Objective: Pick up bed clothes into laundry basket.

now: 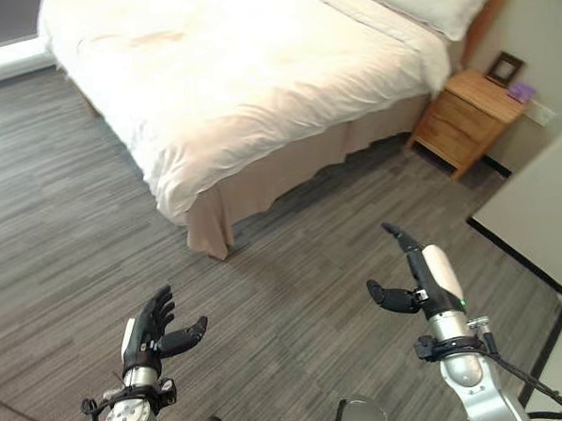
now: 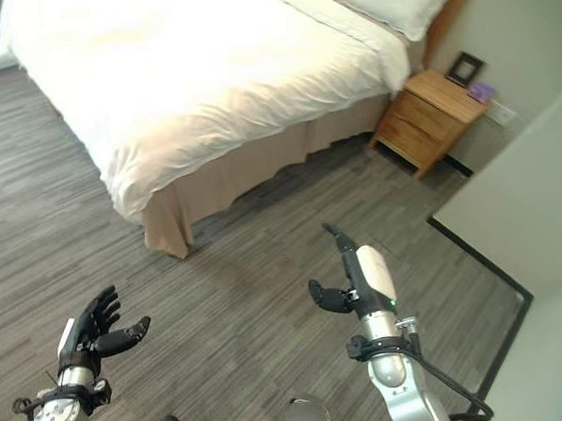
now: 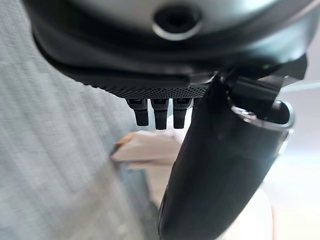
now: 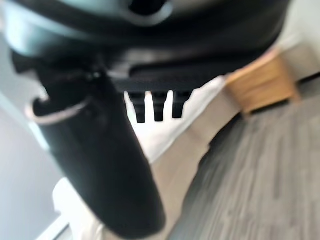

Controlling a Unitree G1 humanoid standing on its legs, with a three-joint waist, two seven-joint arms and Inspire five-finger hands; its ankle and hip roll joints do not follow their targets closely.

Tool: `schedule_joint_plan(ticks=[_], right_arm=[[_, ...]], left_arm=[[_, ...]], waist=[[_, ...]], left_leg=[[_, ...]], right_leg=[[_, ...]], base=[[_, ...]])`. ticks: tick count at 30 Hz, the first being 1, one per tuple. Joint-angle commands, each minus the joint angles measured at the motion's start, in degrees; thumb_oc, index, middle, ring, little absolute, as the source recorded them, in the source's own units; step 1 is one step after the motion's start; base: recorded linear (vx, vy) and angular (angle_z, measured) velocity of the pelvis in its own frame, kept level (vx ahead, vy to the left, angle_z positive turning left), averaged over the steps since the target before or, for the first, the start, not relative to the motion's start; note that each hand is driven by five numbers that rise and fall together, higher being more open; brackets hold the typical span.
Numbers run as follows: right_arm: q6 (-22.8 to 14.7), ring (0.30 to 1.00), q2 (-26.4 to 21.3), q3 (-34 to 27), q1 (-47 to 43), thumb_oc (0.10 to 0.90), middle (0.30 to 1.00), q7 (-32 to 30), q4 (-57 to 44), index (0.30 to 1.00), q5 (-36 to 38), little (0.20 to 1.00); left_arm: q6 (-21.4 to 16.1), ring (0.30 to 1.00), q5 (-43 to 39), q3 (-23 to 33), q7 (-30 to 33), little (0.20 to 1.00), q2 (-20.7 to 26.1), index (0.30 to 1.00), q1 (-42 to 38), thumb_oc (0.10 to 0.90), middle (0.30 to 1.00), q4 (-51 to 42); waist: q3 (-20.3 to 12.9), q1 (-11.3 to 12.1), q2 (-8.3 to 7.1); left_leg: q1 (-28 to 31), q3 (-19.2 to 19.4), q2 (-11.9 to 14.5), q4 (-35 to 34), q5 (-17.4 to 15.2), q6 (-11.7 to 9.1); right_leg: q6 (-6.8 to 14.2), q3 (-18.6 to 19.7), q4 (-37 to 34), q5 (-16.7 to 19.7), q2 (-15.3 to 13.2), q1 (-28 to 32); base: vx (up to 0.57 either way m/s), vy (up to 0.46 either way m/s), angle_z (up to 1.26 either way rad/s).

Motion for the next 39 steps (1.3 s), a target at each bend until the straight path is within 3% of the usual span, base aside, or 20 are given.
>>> schedule_joint_plan(ticks=[1,4,8,12,17,18,21,24,27,33,38,39], right_arm=[[-1.7,0.9,-1.9,-4.6,-3.8,0.8,0.9,-2.5,-3.5,0.9,2.9,0.9],[-1.7,0.9,-1.8,-3.8,-4.5,0.8,0.9,-2.2,-2.2,0.9,3.0,0.9],[-2.3,0.9,-3.1,-3.0,-4.7,0.8,0.9,-0.9,-2.8,0.9,2.9,0.9],[-2.9,0.9,-4.5,-2.5,-5.3,0.8,0.9,-0.3,-3.4,0.9,3.8,0.9],[-3.2,0.9,-5.5,-2.1,-5.5,0.8,0.9,0.7,-3.8,0.9,5.5,0.9],[-3.4,0.9,-6.0,-1.9,-5.7,0.8,0.9,1.5,-3.4,0.9,7.1,0.9],[-3.2,0.9,-6.5,-2.1,-5.9,0.8,0.9,1.7,-3.2,0.9,8.1,0.9],[-2.6,0.9,-6.1,-2.4,-6.0,0.8,0.9,2.4,-2.9,0.9,8.8,0.9],[-2.5,0.9,-5.5,-2.3,-5.7,0.8,0.9,2.6,-2.3,0.9,8.1,0.9],[-2.2,0.9,-4.3,-3.1,-5.2,0.8,0.9,2.5,-3.3,0.9,7.2,0.9],[-2.4,0.9,-4.1,-2.8,-5.3,0.8,0.9,2.5,-4.2,0.9,7.3,0.9],[-2.6,0.9,-4.9,-2.3,-6.6,0.8,0.9,2.5,-4.7,0.9,7.6,0.9]], left_arm=[[-6.7,0.9,0.9,1.7,-0.6,0.9,0.3,0.9,-2.8,0.8,0.9,-6.9],[-7.2,0.9,1.9,1.6,-0.8,0.9,0.3,0.9,-3.8,0.8,0.9,-6.4],[-7.6,0.9,1.5,3.6,-1.5,0.9,-2.0,0.9,-1.2,0.8,0.9,-7.3],[-7.9,0.9,1.9,4.5,-1.2,0.9,-3.0,0.9,0.0,0.8,0.9,-7.4],[-8.2,0.9,1.0,5.1,-1.6,0.9,-3.9,0.9,0.7,0.8,0.9,-9.3],[-8.4,0.9,0.6,4.7,-1.6,0.9,-3.9,0.9,-0.3,0.8,0.9,-9.8],[-8.5,0.9,-0.1,4.4,-1.9,0.9,-3.8,0.9,-1.3,0.8,0.9,-10.1],[-8.1,0.9,-0.6,3.7,-3.6,0.9,-4.0,0.9,-1.6,0.8,0.9,-11.1],[-7.7,0.9,-0.1,3.5,-4.2,0.9,-4.2,0.9,-0.2,0.8,0.9,-10.9],[-7.3,0.9,0.4,2.6,-4.3,0.9,-3.7,0.9,-1.2,0.8,0.9,-10.3],[-7.4,0.9,0.0,2.3,-4.2,0.9,-2.8,0.9,-1.9,0.8,0.9,-10.9],[-7.5,0.9,-0.4,2.2,-4.3,0.9,-2.5,0.9,-2.3,0.8,0.9,-11.1]], waist=[[-3.8,-3.3,2.08],[-4.8,-2.1,1.65],[-6.0,-1.5,2.7],[-5.9,-1.1,4.35],[-4.7,-0.2,4.72],[-3.2,0.1,3.77],[-2.5,0.0,2.73],[-2.4,0.6,1.08],[-3.1,0.5,1.88],[-5.4,-0.7,2.88],[-5.1,-1.2,3.1],[-3.4,-0.5,2.33]], left_leg=[[4.3,-4.5,1.4,-4.2,-2.9,-1.7],[4.3,-6.2,1.1,-4.2,-2.4,-2.7],[5.3,-5.6,4.2,-4.2,0.4,-4.9],[5.8,-5.1,7.0,-4.2,3.4,-6.8],[5.7,-6.5,8.2,-2.3,7.6,-7.2],[2.2,-7.1,8.0,4.8,6.9,-7.0],[-0.6,-5.5,7.7,12.0,4.8,-6.5],[-4.8,-6.5,2.2,18.7,-1.3,-3.8],[-0.5,-4.6,-1.0,10.1,-3.7,-2.6],[5.5,-4.1,-2.1,-3.3,-0.3,-2.8],[5.5,-4.4,-1.4,-2.2,-0.2,-3.4],[1.2,-5.1,0.3,8.1,0.1,-4.8]], right_leg=[[-0.4,3.4,-10.8,3.0,3.4,7.8],[-0.3,3.5,-16.2,3.1,3.1,10.5],[-1.5,1.6,-19.8,3.0,6.1,14.7],[-2.9,0.5,-20.6,1.1,8.4,16.3],[-4.8,-0.1,-20.6,-0.3,10.6,17.7],[-5.8,-0.9,-20.6,-0.7,10.8,18.6],[-6.9,-2.3,-20.6,-1.0,10.6,18.9],[-7.8,-3.0,-20.6,-1.1,10.3,19.3],[-6.8,-3.4,-20.6,-1.1,10.8,18.7],[-5.7,-5.1,-20.6,-0.6,11.2,18.5],[-6.1,-4.9,-20.6,-1.4,11.5,19.0],[-7.3,-4.5,-20.6,-1.8,11.5,19.6]], base=[[0.03,-0.272,1.33],[0.02,-0.216,0.85],[0.04,-0.323,0.22],[-0.01,-0.212,-0.1],[0.0,-0.209,-0.15],[-0.07,-0.234,-0.2],[-0.08,-0.197,0.27],[-0.03,-0.131,0.17],[0.02,0.024,0.31],[0.11,0.026,0.3],[0.05,-0.065,0.12],[-0.02,-0.117,0.01]])
